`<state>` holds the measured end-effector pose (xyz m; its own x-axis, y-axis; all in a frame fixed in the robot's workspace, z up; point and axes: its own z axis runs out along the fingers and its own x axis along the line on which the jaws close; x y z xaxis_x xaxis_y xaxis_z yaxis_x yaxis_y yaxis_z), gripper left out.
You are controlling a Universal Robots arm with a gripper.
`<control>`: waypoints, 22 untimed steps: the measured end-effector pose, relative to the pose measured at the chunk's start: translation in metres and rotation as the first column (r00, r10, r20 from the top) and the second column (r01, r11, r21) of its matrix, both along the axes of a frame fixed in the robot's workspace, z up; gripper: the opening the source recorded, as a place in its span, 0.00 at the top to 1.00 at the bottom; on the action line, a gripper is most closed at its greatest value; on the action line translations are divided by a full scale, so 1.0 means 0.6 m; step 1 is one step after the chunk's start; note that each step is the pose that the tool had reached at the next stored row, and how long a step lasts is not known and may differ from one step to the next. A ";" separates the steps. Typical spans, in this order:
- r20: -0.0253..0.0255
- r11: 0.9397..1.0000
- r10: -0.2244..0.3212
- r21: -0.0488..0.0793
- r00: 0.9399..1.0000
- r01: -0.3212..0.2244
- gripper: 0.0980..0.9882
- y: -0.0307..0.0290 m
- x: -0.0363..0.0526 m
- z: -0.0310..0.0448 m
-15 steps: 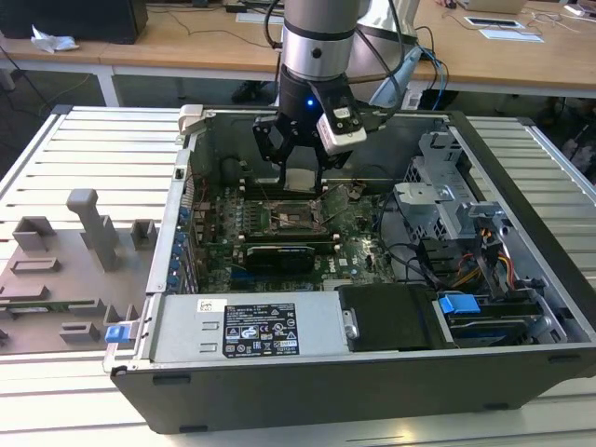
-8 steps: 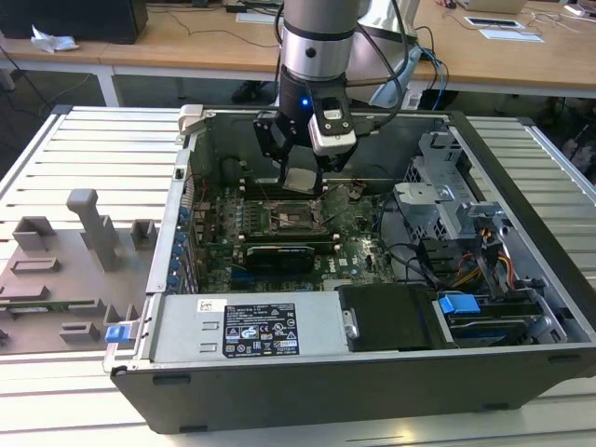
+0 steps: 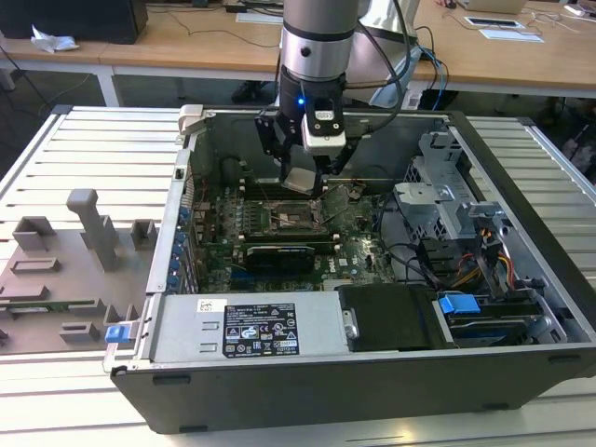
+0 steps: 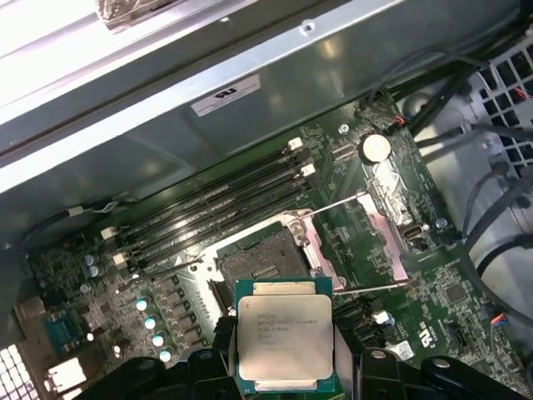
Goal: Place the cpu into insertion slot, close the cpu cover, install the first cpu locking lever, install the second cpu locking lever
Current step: 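Place the cpu into insertion slot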
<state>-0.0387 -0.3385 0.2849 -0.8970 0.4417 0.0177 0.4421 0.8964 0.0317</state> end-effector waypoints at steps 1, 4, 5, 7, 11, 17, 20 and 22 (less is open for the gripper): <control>0.000 1.000 -0.010 0.000 1.000 0.010 0.50 0.0000 0.000 0.000; 0.000 0.997 -0.071 0.000 0.997 0.071 0.50 0.0000 0.000 0.000; 0.000 0.997 -0.081 0.000 0.997 0.081 0.50 0.0000 0.000 0.000; 0.000 0.995 -0.100 0.000 0.995 0.100 0.50 0.0000 0.000 0.000; 0.000 0.987 -0.158 0.000 0.987 0.158 0.50 0.0000 0.000 -0.001; 0.000 0.973 -0.232 0.000 0.973 0.232 0.50 0.0000 0.000 -0.001; 0.000 0.964 -0.267 0.000 0.964 0.267 0.50 0.0000 0.000 -0.001; 0.000 0.955 -0.297 0.000 0.955 0.297 0.50 0.0000 0.000 -0.001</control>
